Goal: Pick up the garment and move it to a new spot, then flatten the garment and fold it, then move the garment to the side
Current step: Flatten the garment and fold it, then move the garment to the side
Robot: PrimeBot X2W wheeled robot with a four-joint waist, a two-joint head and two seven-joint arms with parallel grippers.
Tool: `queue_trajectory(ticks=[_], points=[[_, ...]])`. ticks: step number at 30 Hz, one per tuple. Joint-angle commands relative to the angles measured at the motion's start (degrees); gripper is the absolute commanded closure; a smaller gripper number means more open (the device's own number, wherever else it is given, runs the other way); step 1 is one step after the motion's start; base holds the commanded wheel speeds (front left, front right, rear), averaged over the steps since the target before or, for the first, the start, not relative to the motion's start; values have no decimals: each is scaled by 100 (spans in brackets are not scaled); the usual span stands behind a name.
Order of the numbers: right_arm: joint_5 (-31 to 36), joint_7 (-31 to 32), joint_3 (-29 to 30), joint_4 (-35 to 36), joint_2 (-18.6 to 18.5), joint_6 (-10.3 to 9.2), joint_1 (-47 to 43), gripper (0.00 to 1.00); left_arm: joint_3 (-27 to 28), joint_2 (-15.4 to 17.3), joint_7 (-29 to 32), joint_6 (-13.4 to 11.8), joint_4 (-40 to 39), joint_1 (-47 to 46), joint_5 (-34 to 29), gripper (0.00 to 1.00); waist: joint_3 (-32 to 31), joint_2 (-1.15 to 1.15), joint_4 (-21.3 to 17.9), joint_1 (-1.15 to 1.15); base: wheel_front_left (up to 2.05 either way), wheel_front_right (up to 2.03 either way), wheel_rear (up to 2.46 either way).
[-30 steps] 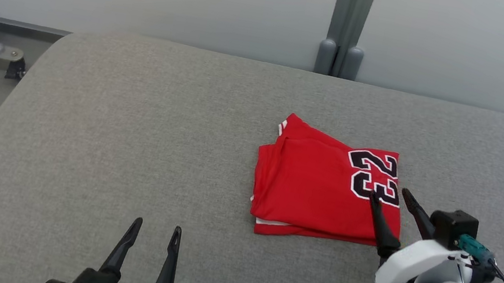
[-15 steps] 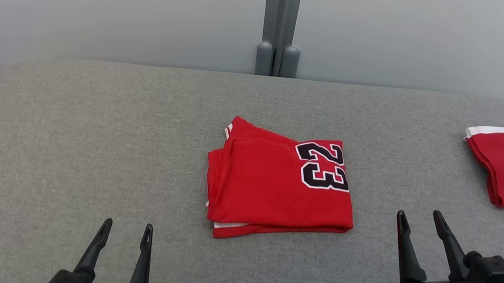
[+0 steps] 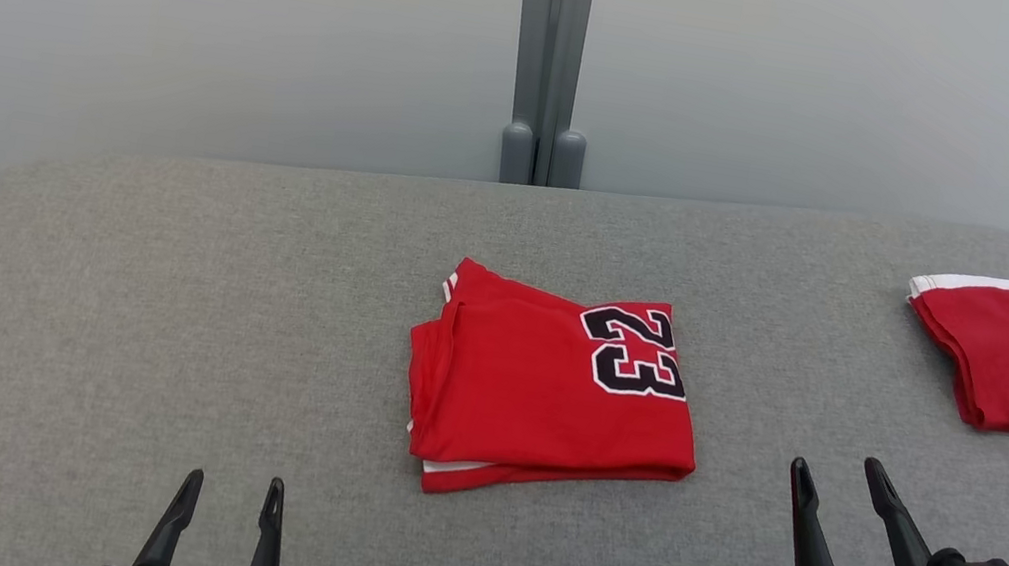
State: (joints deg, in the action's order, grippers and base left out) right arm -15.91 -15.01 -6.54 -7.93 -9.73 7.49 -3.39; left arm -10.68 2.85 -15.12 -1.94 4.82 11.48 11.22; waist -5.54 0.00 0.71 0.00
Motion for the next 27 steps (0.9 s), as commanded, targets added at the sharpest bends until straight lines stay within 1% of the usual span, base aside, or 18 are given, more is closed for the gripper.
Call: queue_trajectory(ticks=[1,27], points=[[35,-20,6,44,18,-1,-71,0,41,10,0,37,13,87,14,0,-19,0,12,0,0,0,0],[-23,-20,-76,-72,70,-1,-197,0,114,10,0,149,-3,103,-72,0,-67,0,5,0,0,0,0]])
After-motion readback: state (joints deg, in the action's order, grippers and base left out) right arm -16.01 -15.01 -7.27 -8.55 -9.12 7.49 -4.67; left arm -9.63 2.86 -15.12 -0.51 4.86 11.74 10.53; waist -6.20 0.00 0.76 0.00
